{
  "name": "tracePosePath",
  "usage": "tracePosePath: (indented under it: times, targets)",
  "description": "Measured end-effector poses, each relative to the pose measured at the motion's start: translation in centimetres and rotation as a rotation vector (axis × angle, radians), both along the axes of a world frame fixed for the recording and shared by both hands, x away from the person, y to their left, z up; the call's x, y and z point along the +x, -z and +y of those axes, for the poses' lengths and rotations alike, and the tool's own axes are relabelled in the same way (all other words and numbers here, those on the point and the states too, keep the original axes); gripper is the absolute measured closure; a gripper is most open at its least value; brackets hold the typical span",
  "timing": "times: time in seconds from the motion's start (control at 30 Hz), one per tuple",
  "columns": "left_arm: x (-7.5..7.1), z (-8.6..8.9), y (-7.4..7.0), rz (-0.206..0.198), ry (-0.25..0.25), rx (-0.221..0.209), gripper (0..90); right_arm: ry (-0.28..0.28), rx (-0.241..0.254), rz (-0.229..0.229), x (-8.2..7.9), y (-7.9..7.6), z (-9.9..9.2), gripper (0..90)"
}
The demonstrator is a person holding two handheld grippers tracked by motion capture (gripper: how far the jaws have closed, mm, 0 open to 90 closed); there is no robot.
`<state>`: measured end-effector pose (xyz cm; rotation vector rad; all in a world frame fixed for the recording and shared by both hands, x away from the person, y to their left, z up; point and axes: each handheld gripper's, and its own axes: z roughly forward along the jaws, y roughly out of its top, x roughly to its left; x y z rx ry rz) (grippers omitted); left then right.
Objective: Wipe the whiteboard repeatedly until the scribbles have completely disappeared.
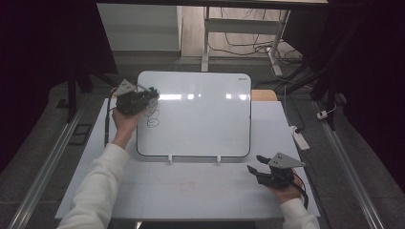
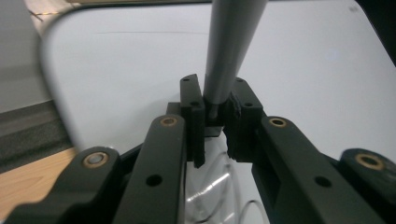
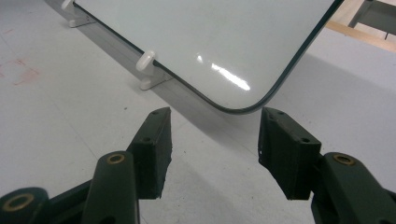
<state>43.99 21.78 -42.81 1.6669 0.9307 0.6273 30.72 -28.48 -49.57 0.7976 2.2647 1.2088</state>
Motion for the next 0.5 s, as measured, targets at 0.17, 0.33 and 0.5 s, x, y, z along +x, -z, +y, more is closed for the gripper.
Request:
tracePosePath:
  times: [0.17, 0.33, 0.5]
  targets:
    - [-0.1, 2.1, -0.2, 0.002, -0.084, -0.044, 78.1, 0.008, 0.010, -0.001, 0.0, -0.1, -0.2, 44.6]
    - [-0.6, 1.3, 0.7, 0.024, -0.035, -0.047, 78.1, -0.003, 0.005, 0.000, 0.1, 0.1, 0.1, 44.5]
    - [-0.7, 0.5, 0.4, 0.009, -0.016, -0.001, 78.1, -0.004, 0.003, 0.001, -0.1, 0.0, 0.3, 44.3]
